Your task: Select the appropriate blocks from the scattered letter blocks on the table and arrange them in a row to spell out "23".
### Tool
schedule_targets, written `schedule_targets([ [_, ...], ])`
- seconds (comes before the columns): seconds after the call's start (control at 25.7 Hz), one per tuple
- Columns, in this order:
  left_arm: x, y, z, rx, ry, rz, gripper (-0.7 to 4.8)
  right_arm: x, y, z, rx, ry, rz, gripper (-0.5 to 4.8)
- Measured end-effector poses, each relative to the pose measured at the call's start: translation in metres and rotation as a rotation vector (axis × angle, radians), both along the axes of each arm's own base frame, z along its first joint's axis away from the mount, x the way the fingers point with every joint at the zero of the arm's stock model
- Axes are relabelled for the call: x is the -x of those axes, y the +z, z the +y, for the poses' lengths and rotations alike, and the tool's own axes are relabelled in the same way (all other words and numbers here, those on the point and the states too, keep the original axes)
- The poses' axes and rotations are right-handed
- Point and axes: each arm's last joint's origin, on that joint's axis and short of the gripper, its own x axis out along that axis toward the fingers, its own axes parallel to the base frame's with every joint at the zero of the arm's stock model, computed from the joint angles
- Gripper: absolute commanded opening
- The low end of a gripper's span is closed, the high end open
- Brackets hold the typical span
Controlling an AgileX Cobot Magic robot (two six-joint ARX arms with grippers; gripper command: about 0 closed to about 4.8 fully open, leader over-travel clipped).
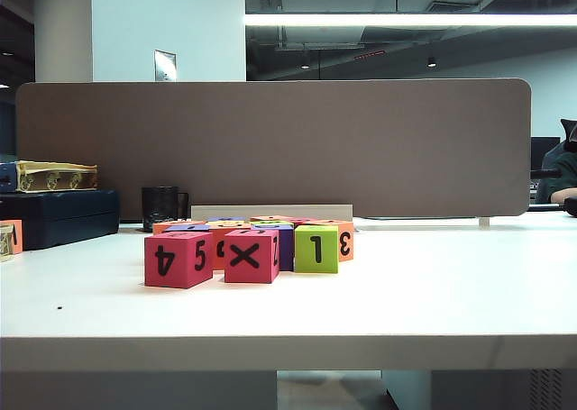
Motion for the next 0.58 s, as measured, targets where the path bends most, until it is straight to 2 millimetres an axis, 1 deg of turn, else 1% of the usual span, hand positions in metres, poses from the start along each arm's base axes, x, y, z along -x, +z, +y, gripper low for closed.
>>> schedule_targets([
  [0.35,0.000,0.000,0.000,0.000,0.000,0.000,-0.05,-0.001,0.003,0.000,0.001,0.000,-0.032,-0.01],
  [0.43,0.000,0.000,0.000,0.000,0.000,0.000,-0.06,-0.001,0.010,0.000,0.000,0.000,-0.099,-0.01],
  [0.58,0.000,0.000,0.000,0.000,0.000,0.000,-0.06,0.001,0.025,0.000,-0.037,-0.004,-0.164,-0.01],
])
